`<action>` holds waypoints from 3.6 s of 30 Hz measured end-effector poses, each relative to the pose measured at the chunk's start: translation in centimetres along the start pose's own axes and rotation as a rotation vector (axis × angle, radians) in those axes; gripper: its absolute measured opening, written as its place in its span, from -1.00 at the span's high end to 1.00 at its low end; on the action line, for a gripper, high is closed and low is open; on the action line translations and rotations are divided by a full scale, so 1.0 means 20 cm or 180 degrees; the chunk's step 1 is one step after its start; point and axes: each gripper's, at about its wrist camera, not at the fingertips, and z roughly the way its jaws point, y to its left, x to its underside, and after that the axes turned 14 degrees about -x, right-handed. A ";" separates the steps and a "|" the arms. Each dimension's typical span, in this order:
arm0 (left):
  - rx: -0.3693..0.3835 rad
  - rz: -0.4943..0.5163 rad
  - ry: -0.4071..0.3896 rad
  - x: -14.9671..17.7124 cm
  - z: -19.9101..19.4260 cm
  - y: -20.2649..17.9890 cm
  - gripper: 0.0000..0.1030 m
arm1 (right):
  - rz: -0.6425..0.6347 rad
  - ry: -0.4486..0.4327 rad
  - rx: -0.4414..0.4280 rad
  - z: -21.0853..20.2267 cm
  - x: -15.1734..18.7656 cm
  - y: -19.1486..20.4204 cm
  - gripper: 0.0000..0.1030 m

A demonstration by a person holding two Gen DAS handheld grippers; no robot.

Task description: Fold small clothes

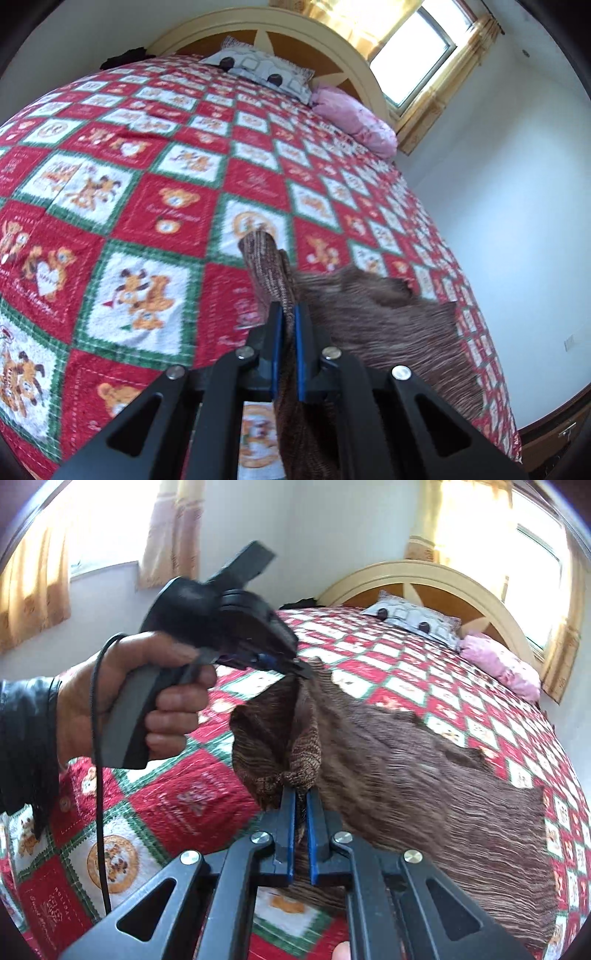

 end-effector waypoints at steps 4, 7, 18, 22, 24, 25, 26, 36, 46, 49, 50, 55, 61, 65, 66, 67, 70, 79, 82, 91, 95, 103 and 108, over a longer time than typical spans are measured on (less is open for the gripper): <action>0.0085 0.0027 -0.0069 -0.03 -0.04 -0.13 0.87 | 0.0152 -0.0130 0.0017 -0.11 0.01 -0.10 0.92; 0.0123 0.0064 -0.0119 -0.05 -0.06 -0.23 0.87 | 0.0229 -0.0216 0.0060 -0.18 0.02 -0.15 0.92; 0.0227 0.0281 -0.0125 -0.06 -0.02 -0.59 0.88 | 0.0500 -0.0473 0.0189 -0.41 0.12 -0.36 0.93; 0.0222 0.0390 -0.0113 -0.05 0.01 -0.74 0.88 | 0.0624 -0.0533 0.0218 -0.49 0.16 -0.44 0.93; 0.0202 0.0467 -0.0102 -0.04 0.03 -0.82 0.88 | 0.0678 -0.0564 0.0253 -0.53 0.19 -0.49 0.98; 0.0217 0.0485 -0.0091 -0.03 0.05 -0.85 0.88 | 0.0733 -0.0575 0.0255 -0.55 0.21 -0.52 0.98; 0.0247 0.0506 -0.0070 -0.03 0.06 -0.88 0.88 | 0.0776 -0.0577 0.0247 -0.56 0.22 -0.54 0.98; 0.0318 0.0722 0.0087 0.06 0.19 -1.16 0.88 | 0.1095 -0.0547 0.0321 -0.64 0.40 -0.72 0.98; 0.0356 0.0952 0.0219 0.17 0.27 -1.41 0.88 | 0.1455 -0.0485 0.0327 -0.72 0.58 -0.86 0.98; 0.0363 0.0956 0.0276 0.20 0.31 -1.45 0.88 | 0.1571 -0.0474 0.0334 -0.74 0.64 -0.90 0.98; 0.0357 0.0966 0.0287 0.21 0.32 -1.47 0.88 | 0.1622 -0.0463 0.0323 -0.74 0.66 -0.92 0.98; 0.0352 0.0992 0.0343 0.26 0.37 -1.54 0.88 | 0.1746 -0.0449 0.0293 -0.75 0.73 -0.95 0.98; 0.0277 0.1157 0.0307 0.32 0.38 -1.62 0.87 | 0.1864 -0.0464 0.0286 -0.75 0.77 -0.97 0.98; 0.0234 0.1307 0.0297 0.34 0.38 -1.66 0.87 | 0.1899 -0.0463 0.0286 -0.76 0.78 -0.98 0.98; 0.0230 0.1323 0.0311 0.34 0.38 -1.67 0.86 | 0.1913 -0.0461 0.0276 -0.75 0.79 -0.99 0.98; 0.0221 0.1360 0.0336 0.34 0.38 -1.67 0.79 | 0.1938 -0.0456 0.0253 -0.75 0.80 -0.99 0.98; 0.0209 0.1460 0.0309 0.34 0.31 -1.67 0.70 | 0.2068 -0.0522 0.0190 -0.77 0.82 -1.02 0.97; -0.0377 0.1680 -0.0433 0.51 -0.06 -1.25 -0.37 | 0.2147 -0.0691 0.0334 -0.92 0.83 -1.07 0.96; -0.0563 0.1713 -0.0385 0.61 -0.05 -1.15 -0.47 | 0.2036 -0.0722 0.0267 -0.92 0.69 -1.09 0.92; -0.0540 0.1601 -0.0168 0.75 0.02 -1.02 -0.47 | 0.1879 -0.0503 -0.0015 -0.66 0.33 -1.15 -0.27; -0.0525 0.1590 -0.0113 0.76 0.04 -0.99 -0.53 | 0.1885 -0.0291 0.0138 -0.55 0.30 -1.20 -0.11; -0.0449 0.1557 0.0021 0.80 0.06 -0.94 -0.59 | 0.2099 -0.0068 0.0396 -0.51 0.40 -1.32 0.80; -0.0453 0.1532 0.0036 0.80 0.07 -0.94 -0.63 | 0.2299 0.0045 0.0372 -0.48 0.52 -1.40 0.81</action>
